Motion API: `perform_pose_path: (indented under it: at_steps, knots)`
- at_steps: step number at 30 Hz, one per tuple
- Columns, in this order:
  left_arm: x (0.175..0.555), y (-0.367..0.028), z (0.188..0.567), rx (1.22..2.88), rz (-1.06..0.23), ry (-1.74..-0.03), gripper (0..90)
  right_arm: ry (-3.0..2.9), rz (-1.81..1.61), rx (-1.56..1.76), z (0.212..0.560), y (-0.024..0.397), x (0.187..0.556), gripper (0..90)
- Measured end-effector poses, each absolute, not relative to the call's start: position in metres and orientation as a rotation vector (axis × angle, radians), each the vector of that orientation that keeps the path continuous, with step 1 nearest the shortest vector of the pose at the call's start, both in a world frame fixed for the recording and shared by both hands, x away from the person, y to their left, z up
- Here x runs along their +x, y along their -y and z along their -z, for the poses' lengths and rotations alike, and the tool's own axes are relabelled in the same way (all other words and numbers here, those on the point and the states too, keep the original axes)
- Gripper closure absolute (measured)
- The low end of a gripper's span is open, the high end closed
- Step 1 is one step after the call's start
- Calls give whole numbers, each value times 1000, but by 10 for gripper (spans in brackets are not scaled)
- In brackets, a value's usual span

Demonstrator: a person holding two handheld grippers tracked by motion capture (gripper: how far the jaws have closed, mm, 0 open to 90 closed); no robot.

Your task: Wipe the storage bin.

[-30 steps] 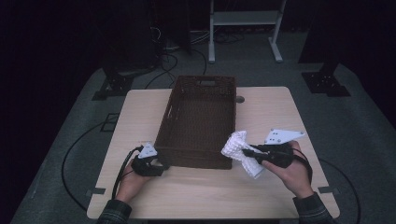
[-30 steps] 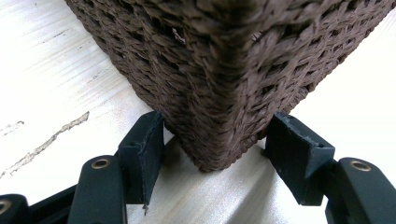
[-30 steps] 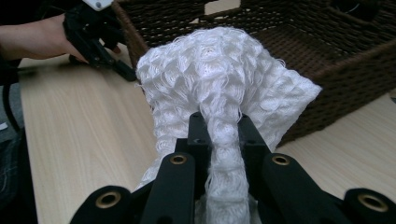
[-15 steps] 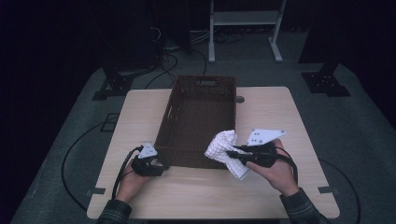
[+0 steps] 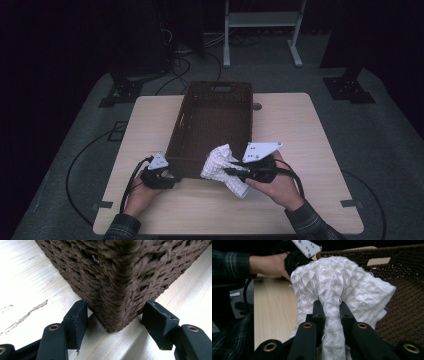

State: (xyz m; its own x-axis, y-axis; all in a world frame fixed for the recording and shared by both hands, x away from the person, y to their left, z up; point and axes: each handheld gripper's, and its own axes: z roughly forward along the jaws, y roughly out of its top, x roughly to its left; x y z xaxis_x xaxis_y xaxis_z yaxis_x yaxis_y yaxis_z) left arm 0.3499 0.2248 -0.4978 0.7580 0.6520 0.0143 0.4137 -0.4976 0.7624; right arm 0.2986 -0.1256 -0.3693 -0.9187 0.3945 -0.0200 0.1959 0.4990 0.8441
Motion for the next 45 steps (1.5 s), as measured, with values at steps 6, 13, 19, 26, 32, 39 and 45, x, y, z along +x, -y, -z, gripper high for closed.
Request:
perform_pose_path:
  at_steps: [6,13,19,26,32,39,45]
  knots:
    - [350,-225,498,2164,-386,-794,370,-2536,-1374,550,377,135,299,793]
    - [350,-225,498,2164,-386,-793,370,-2491,-1366,589,371,158,290,793]
    - [350,-225,498,2164,-386,-794,370,-2523,-1344,631,385,165,292,793]
    - [350,-225,498,2164,-386,-794,370,-2547,-1336,660,394,166,296,794]
    - [350,-225,498,2165,-386,-794,370,-2571,-1320,684,403,167,299,793]
    - [350,-225,498,2165,-386,-794,370,-2589,-1308,700,413,166,302,793]
    - [350,-225,498,2160,-385,-797,370,-2602,-1272,707,420,165,304,793]
